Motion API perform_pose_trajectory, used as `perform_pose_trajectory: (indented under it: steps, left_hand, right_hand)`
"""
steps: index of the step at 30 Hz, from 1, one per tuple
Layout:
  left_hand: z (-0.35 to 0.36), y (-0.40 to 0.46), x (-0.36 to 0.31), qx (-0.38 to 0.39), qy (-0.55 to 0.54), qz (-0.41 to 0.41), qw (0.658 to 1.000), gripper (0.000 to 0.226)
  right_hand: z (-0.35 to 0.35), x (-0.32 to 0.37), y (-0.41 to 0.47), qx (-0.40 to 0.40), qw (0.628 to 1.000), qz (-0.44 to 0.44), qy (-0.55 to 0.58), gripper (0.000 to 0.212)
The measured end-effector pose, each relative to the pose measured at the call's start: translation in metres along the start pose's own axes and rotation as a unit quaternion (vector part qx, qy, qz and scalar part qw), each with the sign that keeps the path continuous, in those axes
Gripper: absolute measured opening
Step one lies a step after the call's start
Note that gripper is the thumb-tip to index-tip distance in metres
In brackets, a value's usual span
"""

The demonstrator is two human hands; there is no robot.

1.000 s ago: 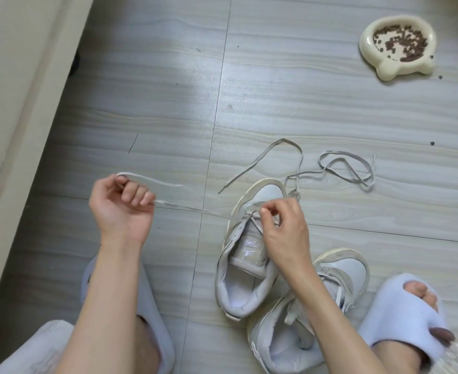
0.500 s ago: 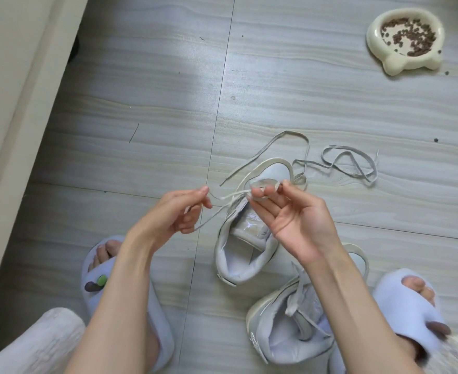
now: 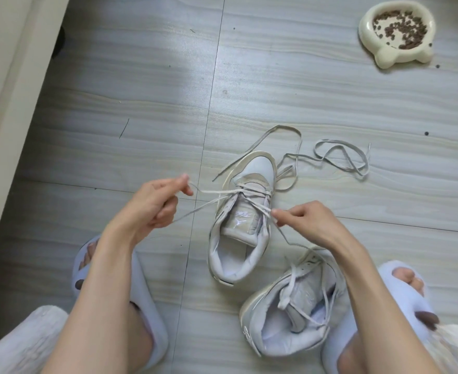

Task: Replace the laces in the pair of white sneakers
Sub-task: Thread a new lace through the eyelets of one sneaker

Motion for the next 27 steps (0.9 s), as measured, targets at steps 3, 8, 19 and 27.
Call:
perform_pose_trajectory:
  steps: [3, 8, 19, 27]
  left_hand:
    - [-0.003, -0.001, -0.002, -0.014, -0.056, 0.024, 0.998, 0.033]
    - [-0.012, 0.001, 0.005, -0.046, -0.271, 0.032, 0.961, 0.045]
    - [0.011, 0.011, 0.017, -0.002, 0.03, -0.007, 1.0, 0.027]
    - [-0.001, 0.019, 0.025, -0.053, -0.178, -0.015, 0.982, 0.036]
  right_hand:
    - [-0.007, 0.011, -0.004, -0.031, 0.991, -0.038, 0.128, 0.037]
    - [-0.023, 0.005, 0.003, 0.004, 0.76, -0.048, 0.648, 0.041]
    - [-0.019, -0.001, 0.007, -0.071, 0.667, 0.029, 0.741, 0.048]
    - [-0.026, -0.013, -0.001, -0.185, 0.978, 0.01, 0.096, 0.028]
Point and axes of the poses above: each hand's wrist, its own y-axis towards the middle knuckle, its own z-axis out of the palm, x = y × z, the point moved 8 cm from there along y, towards the middle knuckle, and after that the axes turned 9 degrees about -y, right-handed, at the moved point
